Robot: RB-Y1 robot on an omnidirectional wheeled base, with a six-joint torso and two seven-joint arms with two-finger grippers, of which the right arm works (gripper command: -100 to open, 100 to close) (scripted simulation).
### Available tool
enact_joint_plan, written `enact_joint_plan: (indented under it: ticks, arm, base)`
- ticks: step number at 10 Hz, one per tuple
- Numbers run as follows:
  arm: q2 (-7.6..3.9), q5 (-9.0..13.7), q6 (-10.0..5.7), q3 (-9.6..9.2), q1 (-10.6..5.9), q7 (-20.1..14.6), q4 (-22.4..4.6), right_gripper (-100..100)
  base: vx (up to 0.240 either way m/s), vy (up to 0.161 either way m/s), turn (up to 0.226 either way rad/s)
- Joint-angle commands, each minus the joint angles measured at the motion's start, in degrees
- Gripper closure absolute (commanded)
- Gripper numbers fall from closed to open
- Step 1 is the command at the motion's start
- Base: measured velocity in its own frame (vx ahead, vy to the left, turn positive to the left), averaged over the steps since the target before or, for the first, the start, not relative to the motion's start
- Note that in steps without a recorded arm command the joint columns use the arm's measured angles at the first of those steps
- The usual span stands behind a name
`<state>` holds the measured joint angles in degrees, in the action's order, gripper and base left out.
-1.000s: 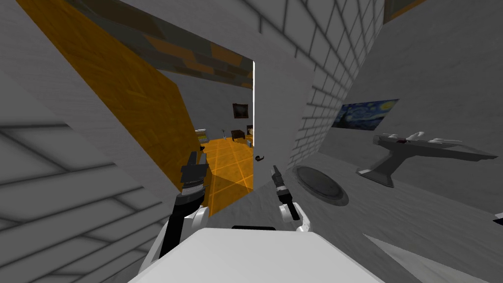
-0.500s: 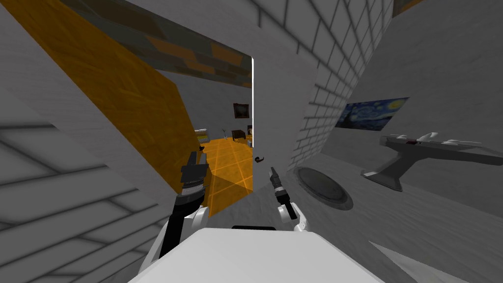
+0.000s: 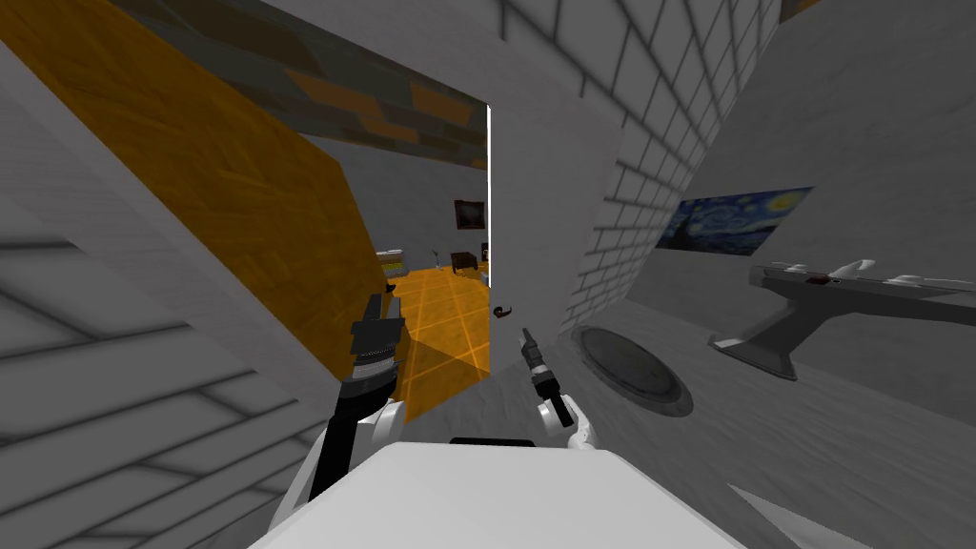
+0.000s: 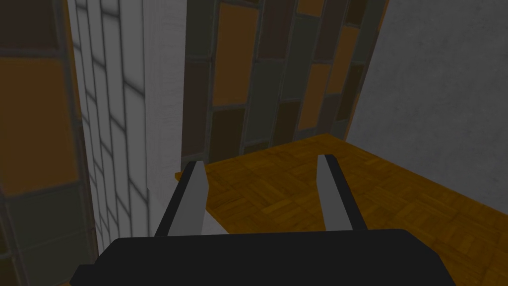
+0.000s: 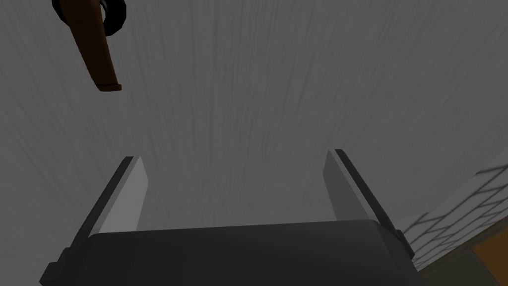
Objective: Push the door open
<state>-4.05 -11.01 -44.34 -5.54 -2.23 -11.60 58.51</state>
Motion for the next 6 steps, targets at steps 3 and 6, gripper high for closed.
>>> enact_joint_plan:
  ticks: [3, 6]
  arm:
    - [0.27, -0.68, -0.82, -0.55, -2.27, -0.47, -5.53, -100]
    - [0.46, -1.41, -1.90, -1.17, -4.57, -1.08, -11.67, -100]
  base:
    - [0.055, -0.044, 0.032]
    - [0.081, -0.057, 0.043]
